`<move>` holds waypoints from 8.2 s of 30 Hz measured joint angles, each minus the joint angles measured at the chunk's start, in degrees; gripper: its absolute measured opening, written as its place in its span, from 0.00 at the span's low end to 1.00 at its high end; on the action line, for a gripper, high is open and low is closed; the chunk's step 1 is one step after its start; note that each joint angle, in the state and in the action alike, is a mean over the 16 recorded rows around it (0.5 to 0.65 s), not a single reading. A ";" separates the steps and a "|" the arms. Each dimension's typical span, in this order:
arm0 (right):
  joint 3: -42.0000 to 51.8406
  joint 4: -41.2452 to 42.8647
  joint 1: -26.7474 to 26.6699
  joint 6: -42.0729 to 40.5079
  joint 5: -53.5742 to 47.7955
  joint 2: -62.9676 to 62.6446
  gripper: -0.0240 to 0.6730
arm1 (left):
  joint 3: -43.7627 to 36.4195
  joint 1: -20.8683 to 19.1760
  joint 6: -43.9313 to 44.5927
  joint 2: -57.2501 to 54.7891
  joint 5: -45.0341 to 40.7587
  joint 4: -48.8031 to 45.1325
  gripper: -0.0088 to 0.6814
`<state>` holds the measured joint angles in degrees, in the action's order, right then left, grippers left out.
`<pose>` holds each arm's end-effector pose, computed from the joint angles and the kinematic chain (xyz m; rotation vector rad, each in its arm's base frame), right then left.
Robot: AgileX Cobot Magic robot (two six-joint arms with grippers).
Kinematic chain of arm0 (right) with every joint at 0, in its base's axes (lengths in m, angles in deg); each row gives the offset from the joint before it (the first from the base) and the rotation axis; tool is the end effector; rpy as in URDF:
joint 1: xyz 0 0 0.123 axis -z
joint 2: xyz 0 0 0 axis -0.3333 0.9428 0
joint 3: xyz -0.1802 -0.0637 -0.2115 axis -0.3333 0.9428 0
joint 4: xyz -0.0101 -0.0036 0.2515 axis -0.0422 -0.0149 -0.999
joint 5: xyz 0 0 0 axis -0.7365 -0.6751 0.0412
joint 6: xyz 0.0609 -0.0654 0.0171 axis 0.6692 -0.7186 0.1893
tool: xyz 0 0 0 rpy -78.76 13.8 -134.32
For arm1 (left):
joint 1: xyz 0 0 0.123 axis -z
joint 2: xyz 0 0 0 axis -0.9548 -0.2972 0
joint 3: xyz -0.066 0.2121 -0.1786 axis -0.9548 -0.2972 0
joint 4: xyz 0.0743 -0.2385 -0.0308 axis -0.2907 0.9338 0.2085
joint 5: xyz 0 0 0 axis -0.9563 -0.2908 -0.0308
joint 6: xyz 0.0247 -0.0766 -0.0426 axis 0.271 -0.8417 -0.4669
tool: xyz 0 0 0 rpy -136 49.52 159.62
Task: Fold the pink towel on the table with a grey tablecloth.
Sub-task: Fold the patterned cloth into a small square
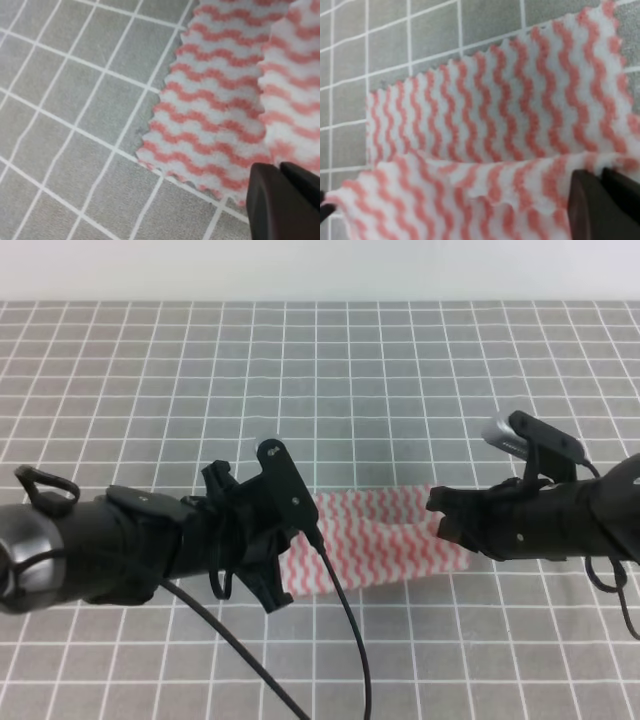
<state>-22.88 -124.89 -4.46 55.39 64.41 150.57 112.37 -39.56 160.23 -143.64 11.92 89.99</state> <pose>0.2925 0.1498 0.1900 0.2326 2.5067 0.7261 0.2783 -0.1892 0.1801 1.4037 1.8556 -0.0242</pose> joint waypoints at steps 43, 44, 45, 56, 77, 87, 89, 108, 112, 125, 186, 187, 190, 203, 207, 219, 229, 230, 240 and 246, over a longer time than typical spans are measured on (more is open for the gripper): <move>-5.39 0.54 -0.02 -1.35 1.13 6.27 0.01 | 3.75 0.02 0.79 -4.55 3.59 0.08 0.01; -5.48 0.54 -0.02 -1.35 1.09 6.48 0.01 | 3.77 0.02 0.78 -4.68 3.59 0.08 0.01; -5.56 0.54 -0.02 -1.35 1.05 6.66 0.01 | 3.81 0.03 0.77 -4.82 3.59 0.11 0.01; -6.50 0.55 -0.02 -1.35 0.73 7.58 0.01 | 5.16 0.02 0.63 -5.62 3.54 0.11 0.01; -9.14 0.71 1.12 -1.53 -0.33 8.75 0.01 | 7.57 -0.40 -0.05 -7.02 5.67 0.24 0.01; -9.24 0.50 1.73 -2.36 -0.68 8.68 0.01 | 7.57 -0.64 -0.05 -6.93 5.86 0.17 0.01; -9.38 0.45 1.74 -2.54 -0.70 8.66 0.01 | 7.60 -0.64 -0.05 -6.96 5.83 0.15 0.01; -11.42 0.41 1.75 -2.96 -1.87 10.77 0.01 | 8.68 -0.65 0.06 -8.84 6.26 2.49 0.01; -11.46 0.40 1.74 -2.95 -1.85 10.94 0.01 | 8.69 -0.66 0.07 -8.90 6.52 2.59 0.01; -11.48 0.40 1.75 -2.97 -2.13 10.89 0.01 | 8.68 -0.68 0.02 -8.58 7.05 5.89 0.25; -14.24 2.90 1.73 -8.63 -11.69 10.40 0.05 | 4.80 -0.72 -21.61 -2.49 -2.11 12.32 0.02; -14.28 3.15 1.73 -8.71 -12.39 10.42 0.04 | 4.45 -0.72 -21.68 -2.56 -2.42 12.31 0.01; -14.34 3.88 1.73 -8.78 -14.00 10.59 0.02 | 3.38 -0.72 -21.87 -3.00 -3.19 12.37 0.01; -14.35 5.53 1.74 -8.78 -15.73 12.54 0.01 | 1.28 -0.72 -22.05 -6.31 -4.17 12.22 0.01; -14.35 5.72 1.85 -8.77 -16.12 12.94 0.01 | 1.27 -0.72 -22.04 -5.96 -4.03 12.14 0.01; -14.35 6.80 3.99 -7.93 -17.94 13.15 0.01 | 1.20 -0.72 -22.51 -1.53 -3.31 11.91 0.01; -14.38 8.87 5.55 -6.92 -20.27 14.06 0.01 | 1.18 -0.72 -23.20 -0.69 -3.52 11.89 0.01; -14.38 9.01 5.61 -6.82 -20.51 14.08 0.01 | 1.18 -0.72 -23.23 -0.69 -3.58 11.93 0.01; -14.46 9.81 6.25 -6.07 -21.20 12.42 0.01 | 1.23 -2.87 -30.12 -0.24 -8.59 10.77 0.01; -14.49 10.49 6.69 -5.25 -20.71 9.92 0.01 | 1.40 -6.89 -37.86 -0.07 -15.02 7.92 0.01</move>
<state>-37.38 -114.40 2.24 50.15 43.70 160.49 113.77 -46.46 122.37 -143.70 -3.09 97.91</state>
